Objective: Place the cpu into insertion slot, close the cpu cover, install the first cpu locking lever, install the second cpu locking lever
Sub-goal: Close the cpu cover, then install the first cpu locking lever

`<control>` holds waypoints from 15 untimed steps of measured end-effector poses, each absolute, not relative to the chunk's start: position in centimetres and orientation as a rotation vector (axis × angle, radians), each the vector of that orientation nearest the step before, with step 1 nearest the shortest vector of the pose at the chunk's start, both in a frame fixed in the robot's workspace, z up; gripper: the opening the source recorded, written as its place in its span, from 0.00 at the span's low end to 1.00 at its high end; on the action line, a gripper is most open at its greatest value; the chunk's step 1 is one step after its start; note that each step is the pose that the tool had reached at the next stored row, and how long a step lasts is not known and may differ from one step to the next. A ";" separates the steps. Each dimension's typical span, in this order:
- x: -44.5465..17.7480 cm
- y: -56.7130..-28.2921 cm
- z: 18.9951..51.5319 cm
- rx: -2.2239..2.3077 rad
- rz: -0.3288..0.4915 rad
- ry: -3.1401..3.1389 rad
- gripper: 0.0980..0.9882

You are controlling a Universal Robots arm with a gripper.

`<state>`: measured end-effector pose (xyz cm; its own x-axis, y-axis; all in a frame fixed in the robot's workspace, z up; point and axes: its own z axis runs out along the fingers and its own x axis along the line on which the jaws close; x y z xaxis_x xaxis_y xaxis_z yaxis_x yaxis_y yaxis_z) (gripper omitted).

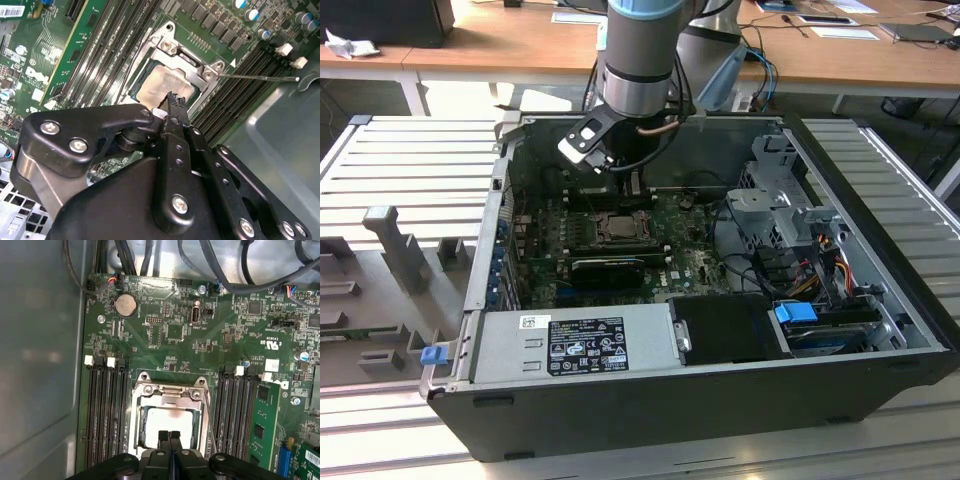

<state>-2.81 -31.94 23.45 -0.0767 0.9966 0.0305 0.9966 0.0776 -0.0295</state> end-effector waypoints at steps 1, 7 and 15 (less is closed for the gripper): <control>-2.9 -31.9 23.4 -2.105 0.001 -2.274 0.01; -3.1 -31.9 23.9 -2.105 0.001 -2.274 0.01; -3.1 -31.9 25.4 -2.105 0.001 -2.274 0.01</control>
<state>-3.05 -31.94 25.44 -0.0766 0.9966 0.0307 0.9966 0.0775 -0.0295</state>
